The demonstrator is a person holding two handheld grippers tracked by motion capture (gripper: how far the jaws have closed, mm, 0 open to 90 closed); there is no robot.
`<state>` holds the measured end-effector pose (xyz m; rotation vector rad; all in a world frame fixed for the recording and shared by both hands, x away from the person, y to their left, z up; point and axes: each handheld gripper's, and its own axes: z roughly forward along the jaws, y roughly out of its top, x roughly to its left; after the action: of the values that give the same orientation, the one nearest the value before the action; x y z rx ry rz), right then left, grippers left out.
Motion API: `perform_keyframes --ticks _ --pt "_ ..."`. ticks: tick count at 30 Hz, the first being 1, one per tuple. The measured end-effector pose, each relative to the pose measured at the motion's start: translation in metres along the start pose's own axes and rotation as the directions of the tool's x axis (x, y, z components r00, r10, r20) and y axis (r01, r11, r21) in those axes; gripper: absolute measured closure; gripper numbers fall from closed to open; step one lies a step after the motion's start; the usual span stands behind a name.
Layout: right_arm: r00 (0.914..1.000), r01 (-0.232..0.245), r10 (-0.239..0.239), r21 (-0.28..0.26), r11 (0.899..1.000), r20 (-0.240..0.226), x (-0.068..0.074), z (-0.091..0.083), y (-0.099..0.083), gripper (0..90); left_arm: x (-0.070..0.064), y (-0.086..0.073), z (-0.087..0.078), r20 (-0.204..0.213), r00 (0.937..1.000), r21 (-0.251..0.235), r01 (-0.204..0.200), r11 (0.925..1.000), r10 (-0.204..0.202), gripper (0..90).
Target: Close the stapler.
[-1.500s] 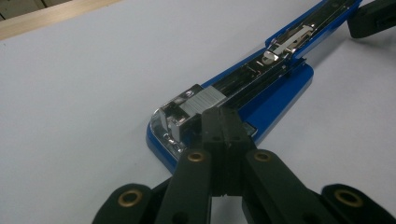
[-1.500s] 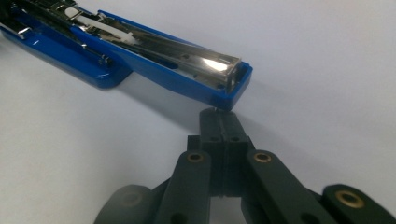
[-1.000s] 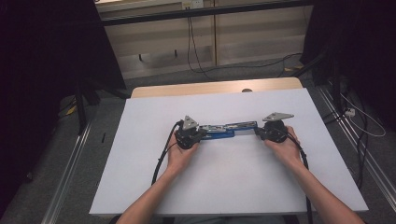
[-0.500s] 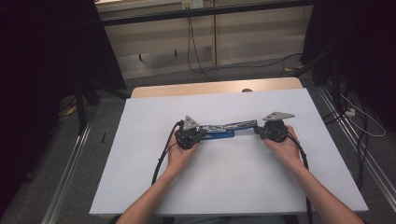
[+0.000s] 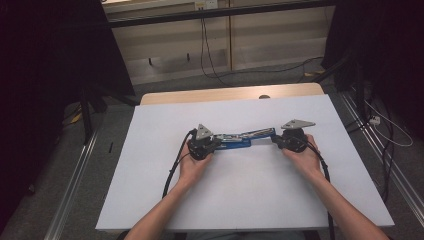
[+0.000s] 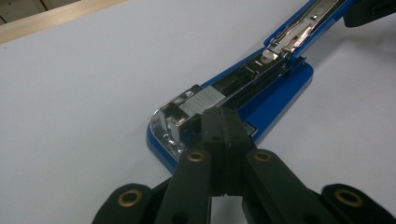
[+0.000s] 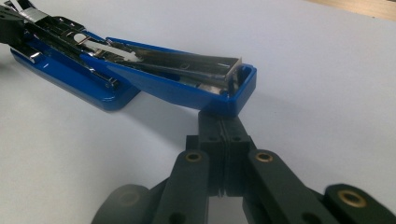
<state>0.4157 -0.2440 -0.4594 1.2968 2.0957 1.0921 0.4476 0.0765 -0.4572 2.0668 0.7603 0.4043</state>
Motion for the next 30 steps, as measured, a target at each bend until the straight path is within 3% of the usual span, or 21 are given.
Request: perform_keyframes --ticks 18,30 --pt "0.9998 0.004 -0.005 -0.048 0.999 -0.021 0.0051 -0.0005 0.0021 89.3 -0.0001 -0.0004 0.0004 0.002 1.0 -0.006 -0.005 1.0 0.005 90.0" --pt "0.9993 -0.019 0.016 -0.089 0.996 -0.033 0.0042 -0.0075 0.0034 79.6 -0.0008 -0.0001 -0.002 -0.005 0.9999 0.004 -0.011 0.9999 0.011 85.5"
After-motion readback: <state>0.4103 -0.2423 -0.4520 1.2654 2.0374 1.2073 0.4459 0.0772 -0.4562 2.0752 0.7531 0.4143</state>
